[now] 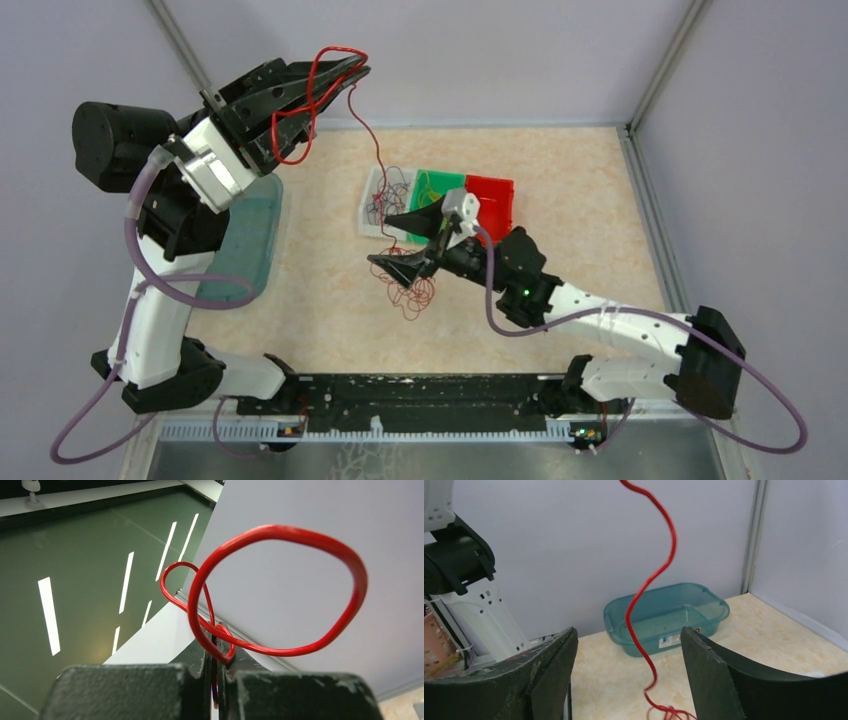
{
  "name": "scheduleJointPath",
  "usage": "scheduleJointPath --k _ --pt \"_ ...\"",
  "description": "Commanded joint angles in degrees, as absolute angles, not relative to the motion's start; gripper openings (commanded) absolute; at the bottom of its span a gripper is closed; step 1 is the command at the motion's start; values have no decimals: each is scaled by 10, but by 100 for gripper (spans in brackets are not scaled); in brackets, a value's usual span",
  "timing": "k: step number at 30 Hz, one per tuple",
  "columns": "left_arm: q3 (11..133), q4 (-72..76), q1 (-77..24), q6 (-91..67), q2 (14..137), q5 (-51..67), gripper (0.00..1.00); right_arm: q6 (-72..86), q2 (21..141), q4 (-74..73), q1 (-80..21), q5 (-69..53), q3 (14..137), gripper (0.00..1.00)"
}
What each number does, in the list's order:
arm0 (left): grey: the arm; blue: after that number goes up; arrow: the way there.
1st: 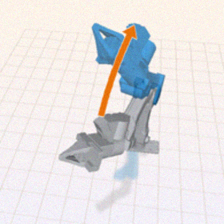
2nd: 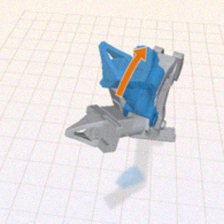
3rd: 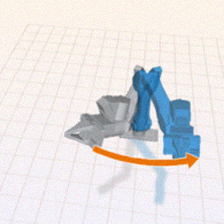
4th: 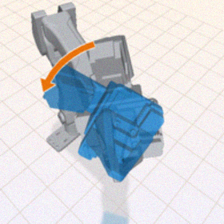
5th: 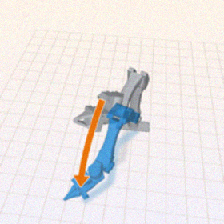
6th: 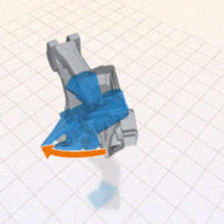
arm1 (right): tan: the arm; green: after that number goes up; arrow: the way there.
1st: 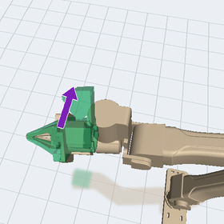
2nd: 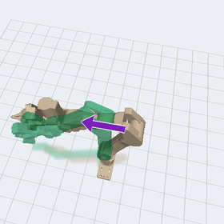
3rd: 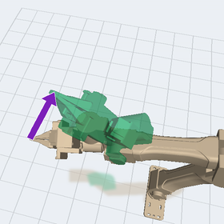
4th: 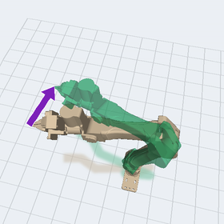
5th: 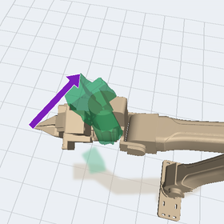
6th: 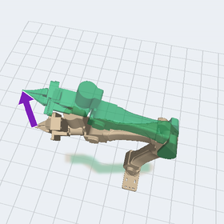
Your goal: Untangle the cables
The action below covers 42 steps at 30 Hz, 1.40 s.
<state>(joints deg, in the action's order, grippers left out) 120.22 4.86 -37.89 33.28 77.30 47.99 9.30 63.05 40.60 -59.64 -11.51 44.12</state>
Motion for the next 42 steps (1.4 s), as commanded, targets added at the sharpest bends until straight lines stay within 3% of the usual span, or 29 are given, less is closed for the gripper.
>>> scheduleJointPath --k 1,7,13,24,37,42 --pt "1202 53 -382 330 765 494 0 81 685 411 -601 -132 515 72" --pt "1210 73 -382 324 772 497 0 92 748 437 -601 -114 503 59" --pt "1239 94 -383 320 791 497 0 151 840 534 -601 -102 423 37" --pt "1265 190 -383 381 802 453 0 201 972 666 -602 -41 314 37" --pt "1384 280 -383 575 860 462 0 240 1003 774 -602 19 200 40" --pt "1297 196 -383 557 813 470 0 234 923 752 -602 41 185 53"
